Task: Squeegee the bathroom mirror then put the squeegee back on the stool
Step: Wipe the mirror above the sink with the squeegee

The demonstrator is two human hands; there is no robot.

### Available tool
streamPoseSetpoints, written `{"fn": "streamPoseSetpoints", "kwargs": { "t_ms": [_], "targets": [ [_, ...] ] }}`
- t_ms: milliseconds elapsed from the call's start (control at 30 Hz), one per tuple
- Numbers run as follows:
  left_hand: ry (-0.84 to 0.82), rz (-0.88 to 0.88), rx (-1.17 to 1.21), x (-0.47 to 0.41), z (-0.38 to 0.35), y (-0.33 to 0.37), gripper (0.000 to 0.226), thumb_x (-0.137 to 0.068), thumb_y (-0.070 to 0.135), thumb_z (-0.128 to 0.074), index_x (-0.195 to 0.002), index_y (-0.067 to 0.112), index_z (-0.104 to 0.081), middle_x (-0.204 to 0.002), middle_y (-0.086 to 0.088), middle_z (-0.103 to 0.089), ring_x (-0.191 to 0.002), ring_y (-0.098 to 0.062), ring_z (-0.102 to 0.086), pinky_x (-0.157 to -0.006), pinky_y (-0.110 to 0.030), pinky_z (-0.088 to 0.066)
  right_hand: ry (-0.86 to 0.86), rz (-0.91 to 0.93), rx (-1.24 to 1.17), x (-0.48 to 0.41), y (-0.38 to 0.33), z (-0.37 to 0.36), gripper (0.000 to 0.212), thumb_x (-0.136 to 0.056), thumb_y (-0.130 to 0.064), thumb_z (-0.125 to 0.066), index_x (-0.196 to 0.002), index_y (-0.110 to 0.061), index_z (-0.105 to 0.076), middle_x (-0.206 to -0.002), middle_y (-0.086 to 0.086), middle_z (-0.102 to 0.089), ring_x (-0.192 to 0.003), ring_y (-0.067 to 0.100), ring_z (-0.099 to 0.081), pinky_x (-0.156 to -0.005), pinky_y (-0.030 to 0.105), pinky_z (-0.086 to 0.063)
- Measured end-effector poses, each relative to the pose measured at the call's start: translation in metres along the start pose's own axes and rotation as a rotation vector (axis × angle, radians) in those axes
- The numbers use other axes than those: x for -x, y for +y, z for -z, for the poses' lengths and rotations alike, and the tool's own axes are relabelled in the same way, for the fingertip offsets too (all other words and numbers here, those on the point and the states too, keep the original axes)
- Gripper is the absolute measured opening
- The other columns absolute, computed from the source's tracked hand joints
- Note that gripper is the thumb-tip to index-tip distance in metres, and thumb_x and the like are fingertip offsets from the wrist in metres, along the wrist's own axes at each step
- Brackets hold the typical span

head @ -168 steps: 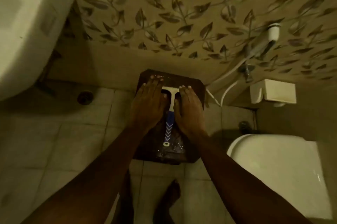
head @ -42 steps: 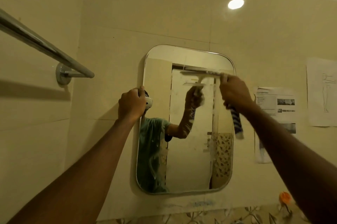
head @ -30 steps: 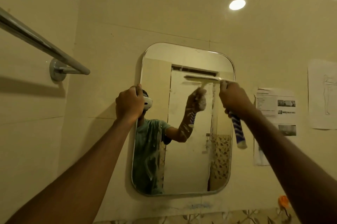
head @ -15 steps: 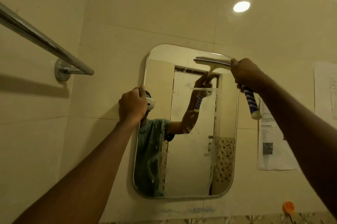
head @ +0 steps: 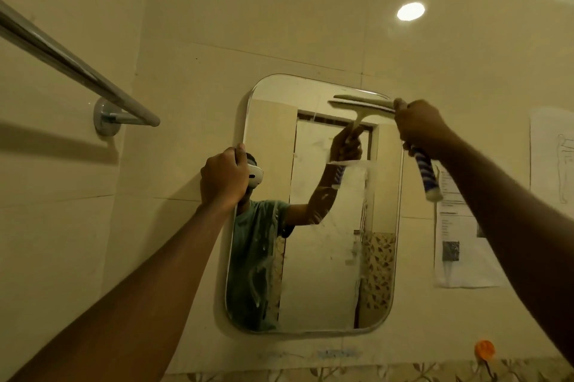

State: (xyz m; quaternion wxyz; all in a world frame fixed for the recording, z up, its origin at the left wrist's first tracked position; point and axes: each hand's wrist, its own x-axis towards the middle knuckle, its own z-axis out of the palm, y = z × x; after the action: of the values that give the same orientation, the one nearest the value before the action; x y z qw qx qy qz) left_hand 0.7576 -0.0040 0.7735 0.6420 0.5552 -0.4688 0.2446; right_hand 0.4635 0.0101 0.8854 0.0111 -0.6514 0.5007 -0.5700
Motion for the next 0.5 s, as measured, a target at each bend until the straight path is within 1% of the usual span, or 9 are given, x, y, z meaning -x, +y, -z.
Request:
{"fn": "streamPoseSetpoints", "kwargs": {
  "t_ms": [67,100,167,233,333,400,433,500],
  "targets": [
    [0.007,-0.002,0.004,0.000,-0.001,-0.001,0.049,-0.103,0.038,-0.032,-0.091,0.005,-0.066,-0.088,-0.016,-0.071,-0.080,-0.029,-0.068,-0.063,-0.026,-0.043,0.016,-0.010,0.002,-0.011,-0.005,0.000,0.039,-0.103,-0.040,-0.034,-0.095,-0.005,-0.049,-0.070,0.006,-0.050,-0.053,0.015,-0.050,-0.048,0.025,-0.045],
    [0.010,-0.002,0.003,-0.001,-0.002,-0.002,0.049,-0.103,0.038,-0.032,-0.091,0.005,-0.066,-0.089,-0.016,-0.071,-0.080,-0.029,-0.068,-0.064,-0.026,-0.043,0.004,-0.010,0.011,-0.010,-0.002,-0.003,0.038,-0.103,-0.039,-0.033,-0.092,-0.006,-0.049,-0.071,0.006,-0.050,-0.054,0.015,-0.050,-0.049,0.026,-0.046],
    [0.015,-0.004,0.001,-0.001,-0.002,-0.003,0.050,-0.103,0.038,-0.032,-0.091,0.004,-0.067,-0.089,-0.016,-0.072,-0.081,-0.030,-0.068,-0.064,-0.027,-0.045,-0.024,0.031,0.039,0.003,0.012,-0.015,0.037,-0.104,-0.034,-0.031,-0.079,-0.011,-0.048,-0.070,0.007,-0.051,-0.054,0.016,-0.051,-0.052,0.029,-0.048],
    [0.016,-0.014,0.006,-0.002,-0.003,-0.003,0.050,-0.103,0.038,-0.032,-0.090,0.004,-0.067,-0.089,-0.016,-0.072,-0.081,-0.030,-0.068,-0.066,-0.029,-0.048,-0.032,0.061,0.030,0.026,0.035,-0.032,0.039,-0.105,-0.030,-0.030,-0.073,-0.015,-0.046,-0.067,0.007,-0.052,-0.052,0.017,-0.050,-0.051,0.030,-0.048],
    [0.018,-0.007,0.010,-0.001,-0.002,-0.003,0.050,-0.102,0.039,-0.032,-0.088,0.005,-0.067,-0.086,-0.015,-0.071,-0.079,-0.030,-0.067,-0.067,-0.029,-0.049,-0.047,0.015,-0.020,0.066,0.066,-0.054,0.042,-0.104,-0.032,-0.030,-0.073,-0.012,-0.051,-0.061,0.006,-0.052,-0.048,0.018,-0.049,-0.050,0.034,-0.050],
    [0.015,0.001,0.011,-0.001,0.000,-0.003,0.050,-0.102,0.040,-0.032,-0.087,0.006,-0.066,-0.084,-0.015,-0.071,-0.077,-0.030,-0.067,-0.069,-0.034,-0.054,-0.086,-0.012,-0.005,0.081,0.077,-0.059,0.046,-0.104,-0.034,-0.031,-0.072,-0.009,-0.053,-0.060,0.007,-0.051,-0.051,0.021,-0.049,-0.058,0.040,-0.054],
    [0.016,0.001,0.009,0.000,0.000,-0.002,0.051,-0.102,0.040,-0.032,-0.086,0.006,-0.066,-0.084,-0.015,-0.071,-0.077,-0.030,-0.068,-0.068,-0.035,-0.055,-0.104,-0.025,-0.002,0.082,0.075,-0.056,0.046,-0.104,-0.035,-0.031,-0.072,-0.009,-0.054,-0.061,0.007,-0.051,-0.053,0.021,-0.048,-0.060,0.040,-0.054],
    [0.019,-0.004,0.006,0.001,0.001,0.000,0.051,-0.102,0.040,-0.033,-0.086,0.006,-0.067,-0.083,-0.015,-0.071,-0.075,-0.028,-0.068,-0.065,-0.032,-0.054,-0.099,-0.032,-0.013,0.071,0.062,-0.046,0.044,-0.104,-0.037,-0.032,-0.074,-0.011,-0.052,-0.063,0.006,-0.050,-0.054,0.019,-0.048,-0.056,0.036,-0.050]
  ]
}}
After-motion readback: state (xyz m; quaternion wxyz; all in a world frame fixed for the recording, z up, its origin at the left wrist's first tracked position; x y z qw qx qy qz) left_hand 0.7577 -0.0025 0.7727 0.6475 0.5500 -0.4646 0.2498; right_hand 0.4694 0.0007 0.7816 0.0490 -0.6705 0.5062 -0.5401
